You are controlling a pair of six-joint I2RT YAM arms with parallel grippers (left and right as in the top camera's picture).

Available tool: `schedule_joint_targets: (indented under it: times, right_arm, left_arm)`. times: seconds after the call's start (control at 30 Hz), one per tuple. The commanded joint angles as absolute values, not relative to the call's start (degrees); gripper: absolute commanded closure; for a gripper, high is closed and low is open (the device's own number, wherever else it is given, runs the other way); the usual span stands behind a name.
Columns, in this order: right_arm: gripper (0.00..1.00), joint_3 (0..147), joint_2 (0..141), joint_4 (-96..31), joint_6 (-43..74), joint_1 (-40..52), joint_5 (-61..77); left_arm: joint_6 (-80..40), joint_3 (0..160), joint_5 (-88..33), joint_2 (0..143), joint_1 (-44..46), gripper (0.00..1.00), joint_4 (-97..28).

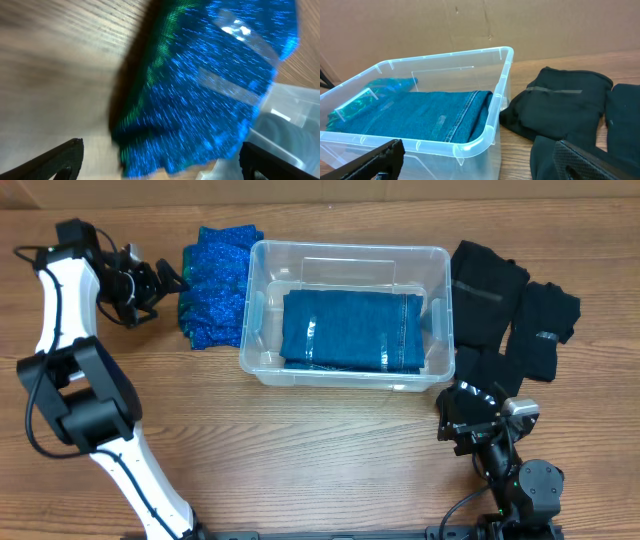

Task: Pack container
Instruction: 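Move the left gripper to the sparkly blue fabric and grasp it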

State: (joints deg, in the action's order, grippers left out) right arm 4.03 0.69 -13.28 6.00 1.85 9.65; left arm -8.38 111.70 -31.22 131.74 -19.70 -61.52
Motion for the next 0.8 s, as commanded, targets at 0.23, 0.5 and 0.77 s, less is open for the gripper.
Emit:
schedule_joint_targets:
  times: [0.23, 0.5, 0.77]
  right_arm:
    - [0.00, 4.1, 0.4, -13.0, 6.0, 1.5, 9.7]
    - [0.00, 4.1, 0.4, -13.0, 5.9, 1.5, 9.7]
    - [0.00, 4.1, 0.4, -13.0, 5.9, 1.5, 9.7]
  left_arm:
    - [-5.6, 112.0, -39.3, 140.3, -17.0, 0.05, -52.8]
    - [-6.0, 112.0, -36.4, 141.9, -14.0, 0.48, -51.8]
    - [-5.6, 113.1, -35.5, 139.9, -15.8, 0.96, -57.7]
